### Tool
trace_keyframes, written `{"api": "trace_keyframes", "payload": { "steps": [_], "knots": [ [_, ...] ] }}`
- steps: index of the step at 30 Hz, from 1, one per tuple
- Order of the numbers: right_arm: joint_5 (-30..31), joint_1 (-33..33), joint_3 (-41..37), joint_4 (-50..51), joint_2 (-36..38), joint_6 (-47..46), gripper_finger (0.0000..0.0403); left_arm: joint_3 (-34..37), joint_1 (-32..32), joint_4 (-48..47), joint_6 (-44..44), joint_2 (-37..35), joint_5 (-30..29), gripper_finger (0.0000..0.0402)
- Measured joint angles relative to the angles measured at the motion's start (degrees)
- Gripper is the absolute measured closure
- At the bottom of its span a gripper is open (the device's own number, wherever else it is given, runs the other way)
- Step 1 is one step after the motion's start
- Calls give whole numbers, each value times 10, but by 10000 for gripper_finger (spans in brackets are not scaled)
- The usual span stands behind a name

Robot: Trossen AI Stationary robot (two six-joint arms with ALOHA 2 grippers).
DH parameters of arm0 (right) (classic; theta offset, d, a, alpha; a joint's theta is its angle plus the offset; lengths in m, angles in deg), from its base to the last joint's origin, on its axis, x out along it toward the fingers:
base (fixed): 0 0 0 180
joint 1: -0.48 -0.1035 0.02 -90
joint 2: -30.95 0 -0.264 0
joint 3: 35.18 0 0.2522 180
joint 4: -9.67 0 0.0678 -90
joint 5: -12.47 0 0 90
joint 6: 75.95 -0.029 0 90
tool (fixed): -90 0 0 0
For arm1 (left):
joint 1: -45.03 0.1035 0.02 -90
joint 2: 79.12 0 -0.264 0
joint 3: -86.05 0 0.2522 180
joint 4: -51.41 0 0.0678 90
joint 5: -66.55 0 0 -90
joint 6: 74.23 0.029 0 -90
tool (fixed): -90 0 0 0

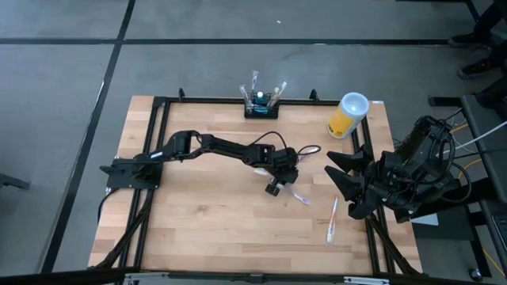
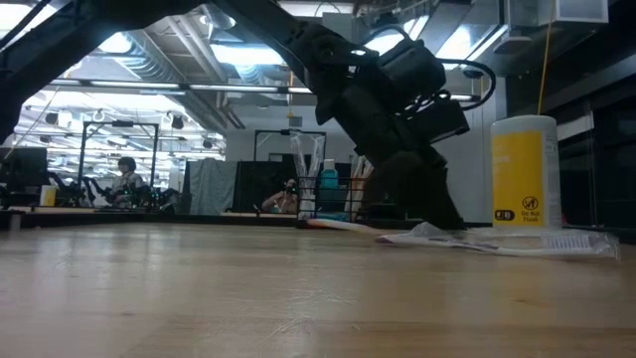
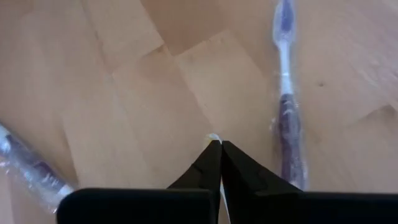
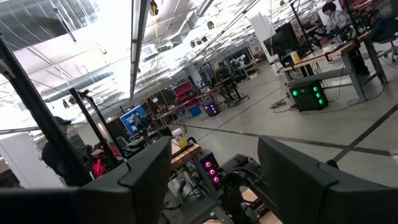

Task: Pick & Place toothbrushing station
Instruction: Put the orange toothbrush into the black wire organizer bin

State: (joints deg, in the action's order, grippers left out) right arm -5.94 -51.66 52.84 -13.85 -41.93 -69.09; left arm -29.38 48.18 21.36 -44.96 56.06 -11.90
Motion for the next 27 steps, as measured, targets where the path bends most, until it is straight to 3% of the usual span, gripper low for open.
{"api": "trace_keyframes", "payload": {
  "steps": [6, 12, 21, 27],
  "knots": [
    [0, 0, 0, 4, 0, 2, 160, 0, 16, 6, -41, -10, -1, 399],
    [0, 0, 0, 12, 0, 0, 160, 0, 54, 69, -145, -63, -3, 399],
    [12, 0, 0, 22, 0, 3, 160, 0, 145, 244, -219, -186, -101, 400],
    [30, 0, 0, 25, 0, 6, 160, 0, 200, 375, -266, -200, -175, 400]
  ]
}}
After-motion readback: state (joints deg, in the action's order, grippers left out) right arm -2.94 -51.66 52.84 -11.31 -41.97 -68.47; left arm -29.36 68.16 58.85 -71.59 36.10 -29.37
